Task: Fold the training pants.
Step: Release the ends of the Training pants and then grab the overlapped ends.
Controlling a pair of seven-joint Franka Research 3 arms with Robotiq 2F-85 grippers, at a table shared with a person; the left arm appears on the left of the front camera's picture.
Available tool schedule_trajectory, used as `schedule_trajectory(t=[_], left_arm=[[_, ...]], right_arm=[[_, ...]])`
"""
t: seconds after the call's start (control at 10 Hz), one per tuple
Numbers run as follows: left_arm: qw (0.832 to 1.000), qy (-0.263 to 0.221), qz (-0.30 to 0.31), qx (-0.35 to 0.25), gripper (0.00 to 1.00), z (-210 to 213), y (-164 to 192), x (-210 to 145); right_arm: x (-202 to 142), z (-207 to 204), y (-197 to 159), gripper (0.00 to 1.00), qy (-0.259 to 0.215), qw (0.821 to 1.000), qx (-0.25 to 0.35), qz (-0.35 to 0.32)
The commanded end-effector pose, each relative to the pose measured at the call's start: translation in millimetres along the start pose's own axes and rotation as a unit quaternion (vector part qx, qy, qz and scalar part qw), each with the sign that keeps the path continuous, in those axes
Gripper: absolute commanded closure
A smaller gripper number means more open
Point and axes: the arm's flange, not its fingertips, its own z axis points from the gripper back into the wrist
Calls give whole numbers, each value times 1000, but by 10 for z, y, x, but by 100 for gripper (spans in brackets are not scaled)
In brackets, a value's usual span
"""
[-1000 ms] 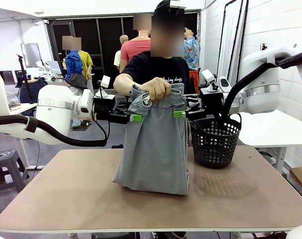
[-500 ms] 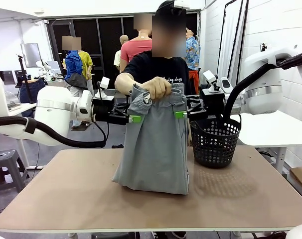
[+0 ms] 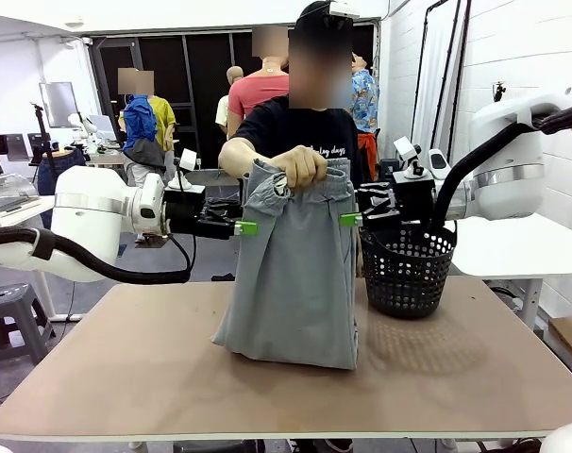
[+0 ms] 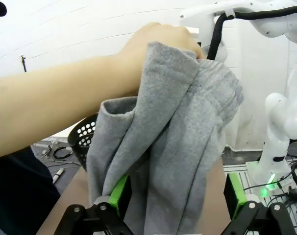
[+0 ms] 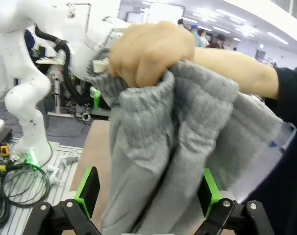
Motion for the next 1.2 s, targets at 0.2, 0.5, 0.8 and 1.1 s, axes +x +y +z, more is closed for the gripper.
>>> schedule_trajectory(t=[0.2, 0.5, 0.8, 1.1], left_arm=[[997, 25, -7, 77, 0, 14, -54, 46], [995, 10, -16, 95, 0, 8, -75, 73], [995, 7, -15, 99, 0, 11, -65, 62], [999, -12, -17, 38, 0, -8, -32, 44]], right_arm=[[10, -19, 79, 0, 18, 994, -99, 34], [-21, -47, 82, 0, 0, 995, -101, 19], [-38, -49, 92, 0, -19, 998, -55, -14], [-2, 29, 68, 0, -36, 998, 13, -47]])
